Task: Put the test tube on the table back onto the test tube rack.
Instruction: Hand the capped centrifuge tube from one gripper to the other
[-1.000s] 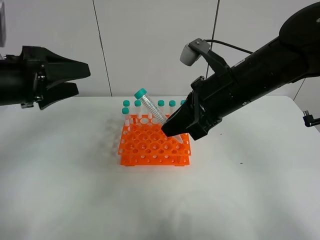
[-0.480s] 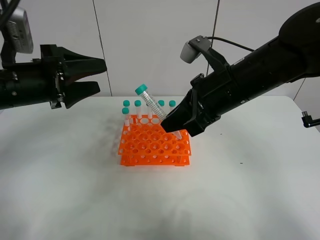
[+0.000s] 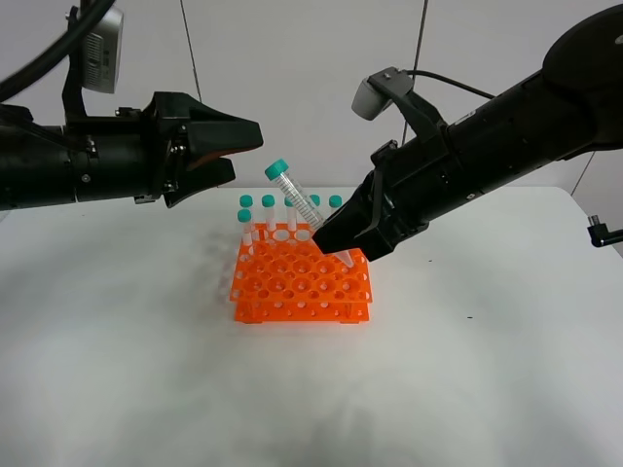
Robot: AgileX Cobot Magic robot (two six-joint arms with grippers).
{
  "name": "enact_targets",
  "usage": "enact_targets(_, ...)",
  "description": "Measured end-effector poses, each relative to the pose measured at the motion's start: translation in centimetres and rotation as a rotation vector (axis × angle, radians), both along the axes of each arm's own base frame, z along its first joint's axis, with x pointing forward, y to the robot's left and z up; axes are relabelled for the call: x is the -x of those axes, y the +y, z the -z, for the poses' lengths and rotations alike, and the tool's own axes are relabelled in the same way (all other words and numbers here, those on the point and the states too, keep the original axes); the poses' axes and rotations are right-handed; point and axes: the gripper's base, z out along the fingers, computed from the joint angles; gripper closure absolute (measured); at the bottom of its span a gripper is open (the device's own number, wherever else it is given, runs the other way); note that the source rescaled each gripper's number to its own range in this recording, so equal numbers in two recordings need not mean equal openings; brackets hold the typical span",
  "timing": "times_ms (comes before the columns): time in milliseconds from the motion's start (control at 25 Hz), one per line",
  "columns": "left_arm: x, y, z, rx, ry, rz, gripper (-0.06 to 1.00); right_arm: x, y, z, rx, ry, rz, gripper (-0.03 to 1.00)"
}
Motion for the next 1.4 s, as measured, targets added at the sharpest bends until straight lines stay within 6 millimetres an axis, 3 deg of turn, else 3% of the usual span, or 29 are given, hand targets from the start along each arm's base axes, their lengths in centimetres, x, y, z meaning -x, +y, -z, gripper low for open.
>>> enact_targets(400, -1.2, -1.0, 1.6, -0.005, 0.060, 0.036, -0.02, 0.0, 0.0, 0.0, 0.002, 0.000, 0.000, 0.95)
enact_targets(640, -1.6, -1.5, 0.2, 0.033, 0.024, 0.081, -0.02, 0.0, 0.1, 0.0, 0.002, -0.001, 0.000, 0.95)
enact_targets(1400, -0.8, -4.0, 0.1, 0.012, 0.014, 0.139, -0.02, -0.2, 0.0, 0.0, -0.008, 0.004, 0.042, 0.95)
